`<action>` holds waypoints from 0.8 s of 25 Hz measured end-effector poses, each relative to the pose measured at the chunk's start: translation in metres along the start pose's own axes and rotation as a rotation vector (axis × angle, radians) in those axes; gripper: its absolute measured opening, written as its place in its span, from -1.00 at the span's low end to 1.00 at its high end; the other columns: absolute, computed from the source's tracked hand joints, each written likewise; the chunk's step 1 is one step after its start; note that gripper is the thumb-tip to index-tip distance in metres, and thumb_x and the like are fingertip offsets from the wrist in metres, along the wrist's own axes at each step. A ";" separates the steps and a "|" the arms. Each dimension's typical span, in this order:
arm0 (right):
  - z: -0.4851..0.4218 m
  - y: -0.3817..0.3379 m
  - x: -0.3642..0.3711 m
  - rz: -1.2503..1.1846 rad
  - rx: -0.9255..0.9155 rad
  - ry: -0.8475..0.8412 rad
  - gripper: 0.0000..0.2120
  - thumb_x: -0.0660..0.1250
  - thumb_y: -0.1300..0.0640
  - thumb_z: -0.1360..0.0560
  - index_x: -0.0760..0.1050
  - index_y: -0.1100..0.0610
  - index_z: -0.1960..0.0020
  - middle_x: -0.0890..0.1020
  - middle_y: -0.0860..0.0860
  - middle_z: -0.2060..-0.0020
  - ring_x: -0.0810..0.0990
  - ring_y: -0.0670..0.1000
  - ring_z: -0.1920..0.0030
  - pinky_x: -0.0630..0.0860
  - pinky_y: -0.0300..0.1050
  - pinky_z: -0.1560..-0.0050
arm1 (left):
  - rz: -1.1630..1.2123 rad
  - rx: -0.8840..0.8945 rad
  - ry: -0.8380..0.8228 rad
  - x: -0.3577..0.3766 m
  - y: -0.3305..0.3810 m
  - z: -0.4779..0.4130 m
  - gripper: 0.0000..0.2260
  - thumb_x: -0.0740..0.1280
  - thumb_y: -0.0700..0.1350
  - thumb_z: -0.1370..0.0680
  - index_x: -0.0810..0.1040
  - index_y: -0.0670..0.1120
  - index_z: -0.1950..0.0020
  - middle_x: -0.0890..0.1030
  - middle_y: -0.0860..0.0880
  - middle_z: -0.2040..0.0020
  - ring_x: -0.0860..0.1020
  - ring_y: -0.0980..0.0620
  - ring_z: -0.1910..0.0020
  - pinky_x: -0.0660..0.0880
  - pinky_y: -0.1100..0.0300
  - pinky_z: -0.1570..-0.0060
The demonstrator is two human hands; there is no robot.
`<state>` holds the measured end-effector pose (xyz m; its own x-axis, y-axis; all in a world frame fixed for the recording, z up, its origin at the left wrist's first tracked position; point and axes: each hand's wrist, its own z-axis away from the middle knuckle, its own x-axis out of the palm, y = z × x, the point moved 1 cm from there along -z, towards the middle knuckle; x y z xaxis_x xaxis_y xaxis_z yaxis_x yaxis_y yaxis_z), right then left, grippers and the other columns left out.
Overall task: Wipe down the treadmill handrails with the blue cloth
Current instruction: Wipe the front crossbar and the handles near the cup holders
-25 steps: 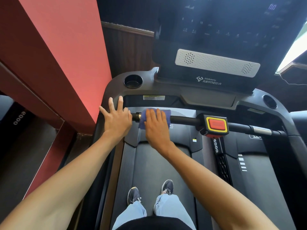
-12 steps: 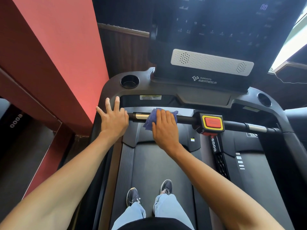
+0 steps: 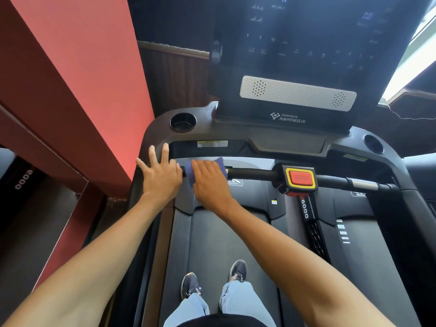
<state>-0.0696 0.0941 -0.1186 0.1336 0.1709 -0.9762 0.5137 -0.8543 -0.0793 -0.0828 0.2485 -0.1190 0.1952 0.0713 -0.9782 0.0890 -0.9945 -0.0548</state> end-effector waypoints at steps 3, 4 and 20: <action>0.027 0.045 -0.008 0.063 0.118 0.069 -0.66 0.20 0.28 -0.38 0.45 0.22 -0.15 0.52 0.11 0.03 0.46 0.15 0.03 0.42 0.00 -0.09 | 0.033 -0.012 0.016 -0.002 0.000 0.001 -0.69 0.13 -0.07 -0.66 0.60 -0.22 0.04 0.29 -0.24 -0.52 0.23 -0.43 -0.48 0.28 -0.56 -0.22; 0.032 0.053 -0.009 0.105 0.128 0.061 -0.65 0.16 0.31 -0.39 0.44 0.24 -0.17 0.51 0.11 0.02 0.46 0.16 0.02 0.43 0.01 -0.09 | 0.032 -0.012 0.019 -0.003 0.000 0.001 -0.68 0.13 -0.07 -0.66 0.60 -0.22 0.03 0.29 -0.24 -0.52 0.22 -0.43 -0.48 0.28 -0.56 -0.22; 0.022 0.029 -0.011 0.012 0.124 0.066 -0.63 -0.03 0.27 -0.42 0.45 0.21 -0.11 0.55 0.12 0.00 0.50 0.18 -0.03 0.46 0.04 -0.10 | 0.013 -0.035 -0.003 -0.003 0.001 0.000 -0.69 0.13 -0.07 -0.65 0.61 -0.20 0.01 0.29 -0.23 -0.53 0.22 -0.42 -0.49 0.29 -0.55 -0.23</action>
<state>-0.0745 0.0571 -0.1148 0.1971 0.1888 -0.9620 0.4032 -0.9101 -0.0960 -0.0829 0.2473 -0.1164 0.1936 0.0577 -0.9794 0.1202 -0.9921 -0.0347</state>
